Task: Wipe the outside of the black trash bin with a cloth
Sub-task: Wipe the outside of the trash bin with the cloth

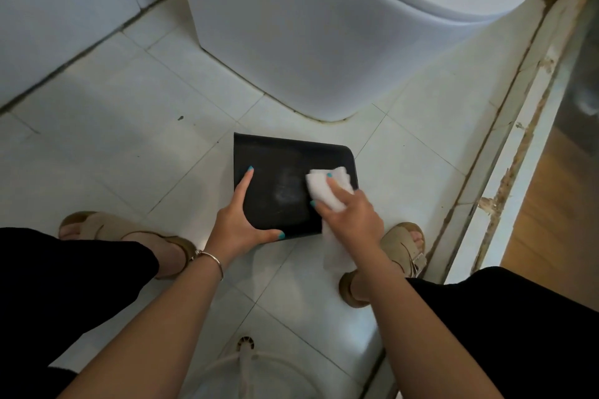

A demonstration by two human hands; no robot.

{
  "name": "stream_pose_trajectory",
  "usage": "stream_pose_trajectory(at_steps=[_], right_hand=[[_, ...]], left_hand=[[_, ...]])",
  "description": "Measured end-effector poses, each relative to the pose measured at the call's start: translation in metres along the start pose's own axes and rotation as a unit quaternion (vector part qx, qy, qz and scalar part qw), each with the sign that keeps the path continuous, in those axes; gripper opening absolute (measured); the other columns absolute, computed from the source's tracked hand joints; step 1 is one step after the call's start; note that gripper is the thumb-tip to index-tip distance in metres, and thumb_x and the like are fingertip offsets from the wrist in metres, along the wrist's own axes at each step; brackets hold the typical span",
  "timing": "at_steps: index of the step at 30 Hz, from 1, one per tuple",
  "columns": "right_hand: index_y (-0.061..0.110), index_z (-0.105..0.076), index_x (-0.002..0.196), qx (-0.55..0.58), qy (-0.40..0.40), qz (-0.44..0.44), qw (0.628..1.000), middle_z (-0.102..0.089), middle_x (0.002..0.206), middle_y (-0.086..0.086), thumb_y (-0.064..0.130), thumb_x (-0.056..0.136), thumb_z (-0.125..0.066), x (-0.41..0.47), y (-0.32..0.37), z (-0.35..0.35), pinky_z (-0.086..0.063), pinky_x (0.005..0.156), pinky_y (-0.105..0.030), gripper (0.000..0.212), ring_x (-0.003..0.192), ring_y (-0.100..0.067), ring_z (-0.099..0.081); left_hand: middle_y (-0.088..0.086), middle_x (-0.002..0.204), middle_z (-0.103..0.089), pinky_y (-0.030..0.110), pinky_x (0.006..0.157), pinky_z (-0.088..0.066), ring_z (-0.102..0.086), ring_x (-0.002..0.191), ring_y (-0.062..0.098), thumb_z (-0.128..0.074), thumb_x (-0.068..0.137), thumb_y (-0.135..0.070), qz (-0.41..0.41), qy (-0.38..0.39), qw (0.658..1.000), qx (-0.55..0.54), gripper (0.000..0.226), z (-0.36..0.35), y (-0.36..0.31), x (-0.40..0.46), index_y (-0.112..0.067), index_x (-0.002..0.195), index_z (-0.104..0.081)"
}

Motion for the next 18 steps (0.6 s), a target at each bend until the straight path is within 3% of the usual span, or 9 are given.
stream_pose_trajectory(at_steps=[3, 6, 9, 14, 16, 18], right_hand=[[0.062, -0.036, 0.134, 0.051, -0.036, -0.094, 0.994, -0.046, 0.102, 0.005, 0.073, 0.078, -0.053, 0.01, -0.028, 0.013, -0.048, 0.086, -0.04, 0.059, 0.104, -0.024, -0.057], [0.057, -0.036, 0.138, 0.075, -0.059, -0.126, 0.988, -0.048, 0.109, 0.001, 0.07, 0.082, -0.051, 0.008, -0.015, 0.005, -0.047, 0.088, -0.039, 0.059, 0.104, -0.026, -0.058], [0.054, -0.032, 0.141, 0.059, -0.051, -0.089, 0.993, -0.047, 0.118, -0.002, 0.069, 0.084, -0.049, 0.001, 0.024, -0.013, -0.043, 0.085, -0.035, 0.061, 0.107, -0.025, -0.056], [0.057, -0.031, 0.139, -0.011, -0.021, 0.031, 0.999, -0.047, 0.106, 0.001, 0.069, 0.084, -0.049, 0.002, 0.054, -0.011, -0.044, 0.074, -0.033, 0.058, 0.097, -0.023, -0.056], [0.058, -0.03, 0.139, -0.023, -0.027, 0.024, 0.999, -0.048, 0.108, 0.001, 0.068, 0.085, -0.048, 0.012, 0.033, -0.002, -0.042, 0.073, -0.032, 0.057, 0.096, -0.022, -0.056], [0.055, -0.032, 0.14, 0.023, -0.045, -0.036, 0.998, -0.05, 0.111, 0.0, 0.066, 0.087, -0.047, 0.022, 0.009, 0.008, -0.041, 0.074, -0.032, 0.057, 0.098, -0.024, -0.057]], left_hand=[[-0.005, 0.141, -0.041, 0.023, 0.093, -0.048, -0.048, 0.106, 0.009, -0.094, 0.057, -0.028, -0.004, 0.003, 1.0, 0.007, 0.13, -0.001, -0.002, -0.001, -0.05, 0.149, -0.005], [-0.011, 0.134, -0.041, 0.015, 0.086, -0.045, -0.048, 0.103, 0.008, -0.094, 0.057, -0.027, -0.002, -0.001, 1.0, 0.008, 0.131, -0.003, -0.001, 0.0, -0.051, 0.149, -0.003], [-0.014, 0.122, -0.043, 0.011, 0.081, -0.042, -0.049, 0.1, 0.008, -0.094, 0.056, -0.027, 0.008, -0.011, 1.0, 0.004, 0.131, -0.003, 0.0, -0.001, -0.053, 0.148, -0.004], [-0.014, 0.117, -0.046, 0.012, 0.079, -0.042, -0.051, 0.097, 0.007, -0.094, 0.055, -0.026, 0.016, -0.013, 1.0, -0.006, 0.131, -0.002, -0.001, 0.0, -0.053, 0.147, -0.005], [-0.015, 0.121, -0.045, 0.01, 0.078, -0.043, -0.051, 0.097, 0.007, -0.094, 0.055, -0.026, 0.014, -0.015, 1.0, -0.007, 0.131, -0.001, -0.001, 0.0, -0.054, 0.147, -0.005], [-0.013, 0.127, -0.043, 0.015, 0.082, -0.046, -0.05, 0.099, 0.008, -0.094, 0.055, -0.026, 0.01, -0.011, 1.0, -0.002, 0.132, -0.001, -0.001, 0.0, -0.054, 0.147, -0.003]])
Point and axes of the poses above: each hand's wrist, its own x-axis towards the middle knuckle, its own z-axis out of the back of the hand, y = z × x, the point moved 5 cm from there along x, towards the middle knuckle
